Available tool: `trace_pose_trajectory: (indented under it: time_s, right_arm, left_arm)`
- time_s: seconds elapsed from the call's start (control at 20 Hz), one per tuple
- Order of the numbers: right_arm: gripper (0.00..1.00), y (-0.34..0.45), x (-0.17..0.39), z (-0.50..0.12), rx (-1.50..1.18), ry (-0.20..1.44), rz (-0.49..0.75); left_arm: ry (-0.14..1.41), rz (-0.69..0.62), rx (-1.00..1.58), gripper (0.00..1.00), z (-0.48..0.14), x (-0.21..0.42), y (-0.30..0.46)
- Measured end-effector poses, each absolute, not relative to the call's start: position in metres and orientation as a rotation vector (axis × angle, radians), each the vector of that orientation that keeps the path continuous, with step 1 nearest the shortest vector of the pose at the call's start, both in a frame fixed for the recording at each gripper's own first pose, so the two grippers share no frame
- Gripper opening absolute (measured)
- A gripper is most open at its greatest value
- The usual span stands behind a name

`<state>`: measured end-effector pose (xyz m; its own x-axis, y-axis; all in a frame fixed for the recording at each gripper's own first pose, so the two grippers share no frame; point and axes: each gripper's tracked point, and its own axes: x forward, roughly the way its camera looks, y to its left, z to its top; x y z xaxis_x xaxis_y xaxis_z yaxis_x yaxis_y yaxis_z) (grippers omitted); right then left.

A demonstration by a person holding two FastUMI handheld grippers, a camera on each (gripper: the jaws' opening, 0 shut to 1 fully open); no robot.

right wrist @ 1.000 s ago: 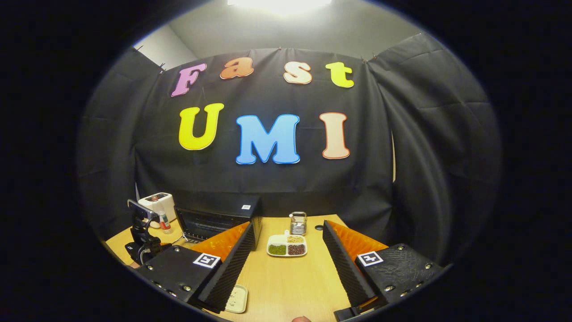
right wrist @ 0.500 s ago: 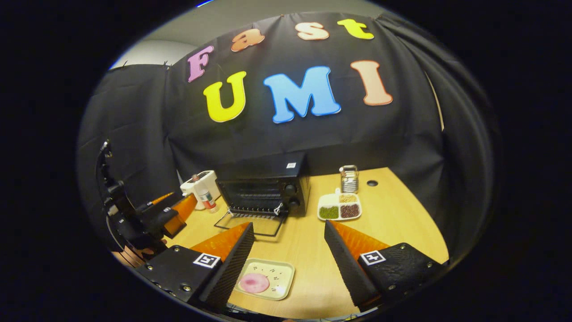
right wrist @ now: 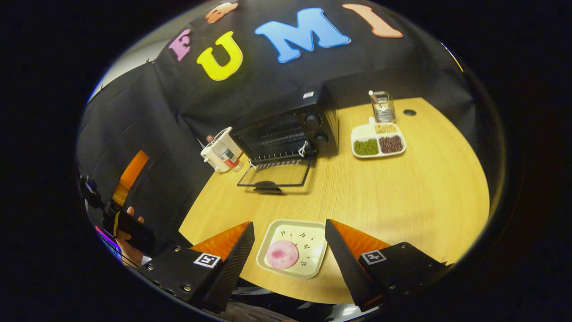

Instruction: Open the electric oven with the left hand, put the food in, and close the electric oven.

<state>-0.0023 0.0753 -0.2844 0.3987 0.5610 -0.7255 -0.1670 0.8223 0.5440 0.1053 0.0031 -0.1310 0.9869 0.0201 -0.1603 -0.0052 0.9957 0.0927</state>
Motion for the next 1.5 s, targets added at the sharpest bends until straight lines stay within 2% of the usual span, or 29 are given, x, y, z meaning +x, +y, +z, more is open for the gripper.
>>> trace_pose_trajectory:
  time_s: [0.15, 0.2, 0.25, 0.4, 0.5, 0.6, 0.65, 0.7, 0.75, 0.8, 0.9, 0.95, 1.0, 1.1, 1.5]
  right_arm:
    - [0.97, 0.079, -0.01, -0.313, 0.488, 1.196, 0.482]
    - [0.96, 0.078, -0.011, -0.324, 0.498, 1.236, 0.475]
    - [0.96, 0.077, -0.013, -0.334, 0.505, 1.276, 0.467]
    - [0.96, 0.075, -0.015, -0.365, 0.5, 1.407, 0.437]
    - [0.9, 0.076, -0.022, -0.376, 0.508, 1.474, 0.424]
    - [0.9, 0.078, -0.031, -0.388, 0.503, 1.533, 0.428]
    - [0.8, 0.078, -0.035, -0.392, 0.488, 1.556, 0.423]
    - [0.65, 0.076, -0.038, -0.397, 0.472, 1.574, 0.423]
    - [0.66, 0.076, -0.042, -0.404, 0.448, 1.592, 0.411]
    - [0.57, 0.078, -0.045, -0.407, 0.443, 1.607, 0.417]
    - [0.54, 0.081, -0.043, -0.407, 0.459, 1.62, 0.412]
    - [0.44, 0.081, -0.045, -0.411, 0.441, 1.629, 0.408]
    - [0.43, 0.071, -0.044, -0.416, 0.4, 1.632, 0.385]
    - [0.02, 0.069, -0.047, -0.426, 0.434, 1.629, 0.379]
    - [0.01, 0.075, -0.047, -0.409, 0.561, 1.594, 0.365]
  left_arm:
    - [0.156, 0.045, 0.075, 1.0, -0.126, 0.096, 0.014]
    - [0.156, 0.055, 0.081, 0.97, -0.125, 0.093, 0.018]
    - [0.163, 0.063, 0.09, 1.0, -0.128, 0.09, 0.021]
    - [0.187, 0.075, 0.107, 1.0, -0.132, 0.081, 0.028]
    - [0.192, 0.085, 0.114, 1.0, -0.134, 0.078, 0.034]
    - [0.2, 0.099, 0.111, 1.0, -0.137, 0.077, 0.04]
    - [0.203, 0.107, 0.107, 1.0, -0.14, 0.077, 0.042]
    - [0.207, 0.113, 0.102, 1.0, -0.141, 0.077, 0.044]
    - [0.211, 0.118, 0.099, 0.97, -0.144, 0.077, 0.047]
    - [0.212, 0.123, 0.098, 0.97, -0.144, 0.077, 0.049]
    - [0.209, 0.132, 0.1, 0.97, -0.142, 0.077, 0.055]
    - [0.209, 0.133, 0.1, 0.97, -0.142, 0.076, 0.057]
    - [0.211, 0.135, 0.101, 0.97, -0.142, 0.078, 0.06]
    - [0.21, 0.136, 0.104, 0.97, -0.143, 0.08, 0.06]
    - [0.203, 0.104, 0.11, 0.97, -0.142, 0.092, 0.053]
